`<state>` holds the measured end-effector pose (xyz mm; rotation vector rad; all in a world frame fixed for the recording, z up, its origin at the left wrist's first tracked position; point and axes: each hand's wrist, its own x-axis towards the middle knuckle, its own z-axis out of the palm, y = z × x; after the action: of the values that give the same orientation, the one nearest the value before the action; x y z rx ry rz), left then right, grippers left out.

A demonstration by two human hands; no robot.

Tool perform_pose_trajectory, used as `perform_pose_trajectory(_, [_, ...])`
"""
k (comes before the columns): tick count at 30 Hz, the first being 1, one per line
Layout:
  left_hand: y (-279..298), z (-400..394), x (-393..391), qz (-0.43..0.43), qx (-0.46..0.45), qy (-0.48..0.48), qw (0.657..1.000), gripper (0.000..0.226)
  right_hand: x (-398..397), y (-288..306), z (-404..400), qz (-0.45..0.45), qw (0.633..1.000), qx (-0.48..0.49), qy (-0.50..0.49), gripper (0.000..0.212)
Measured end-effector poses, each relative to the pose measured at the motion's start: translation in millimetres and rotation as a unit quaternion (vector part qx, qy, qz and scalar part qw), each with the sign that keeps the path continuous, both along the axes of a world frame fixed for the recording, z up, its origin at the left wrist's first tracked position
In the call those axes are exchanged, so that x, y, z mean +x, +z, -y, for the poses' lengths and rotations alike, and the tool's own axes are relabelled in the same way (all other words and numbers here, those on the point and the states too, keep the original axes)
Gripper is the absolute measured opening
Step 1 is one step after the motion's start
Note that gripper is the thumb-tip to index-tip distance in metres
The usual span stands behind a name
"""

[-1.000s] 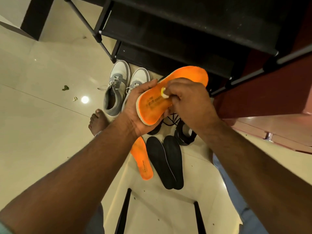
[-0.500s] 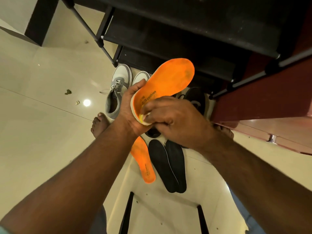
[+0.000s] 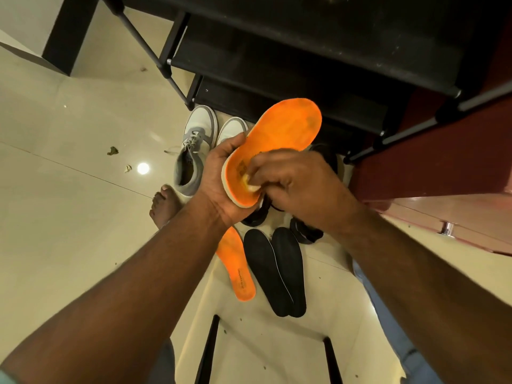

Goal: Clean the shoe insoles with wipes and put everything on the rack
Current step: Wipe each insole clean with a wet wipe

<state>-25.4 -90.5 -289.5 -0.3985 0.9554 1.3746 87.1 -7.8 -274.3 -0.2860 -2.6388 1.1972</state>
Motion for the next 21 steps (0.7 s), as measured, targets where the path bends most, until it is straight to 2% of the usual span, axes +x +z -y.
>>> perform_pose_trajectory(2, [2, -1, 3, -0.014, -0.006, 0.001, 1.0, 0.04, 4, -14, -16, 0.05, 0.992, 0.018, -0.112, 0.016])
perform_pose_trajectory(4, [3, -2, 5, -0.003, 0.017, 0.003, 1.0, 0.038, 7, -15, -16, 0.071, 0.985, 0.027, -0.156, 0.017])
perform_pose_trajectory(6, [1, -2, 2, 0.025, 0.024, 0.018, 0.999, 0.038, 3, -2, -4, 0.042, 0.993, -0.036, -0.105, 0.018])
perform_pose_trajectory(9, [1, 2, 1, 0.09, 0.083, 0.01, 0.992, 0.056, -3, 16, 7, 0.046, 0.985, -0.168, -0.003, 0.018])
perform_pose_trajectory(11, [1, 0, 3, 0.072, 0.094, 0.004, 0.993, 0.043, -4, 15, -2, 0.082, 0.975, -0.203, -0.037, 0.018])
perform_pose_trajectory(14, [-1, -3, 10, 0.016, 0.071, -0.002, 0.997, 0.035, -2, 11, -18, 0.106, 0.972, -0.122, -0.173, 0.017])
perform_pose_trajectory(15, [0, -5, 12, 0.016, 0.071, 0.0, 0.997, 0.035, -1, 12, -20, 0.115, 0.969, -0.112, -0.189, 0.015])
perform_pose_trajectory(16, [-1, -6, 13, 0.015, 0.071, 0.008, 0.997, 0.034, -1, 15, -19, 0.125, 0.968, -0.134, -0.172, 0.014])
perform_pose_trajectory(19, [0, -5, 12, 0.042, 0.073, 0.044, 0.995, 0.032, -3, 25, -9, 0.153, 0.952, -0.263, -0.041, 0.015])
perform_pose_trajectory(21, [-1, -5, 10, 0.044, 0.093, 0.064, 0.993, 0.031, -4, 22, -8, 0.145, 0.959, -0.24, -0.046, 0.013])
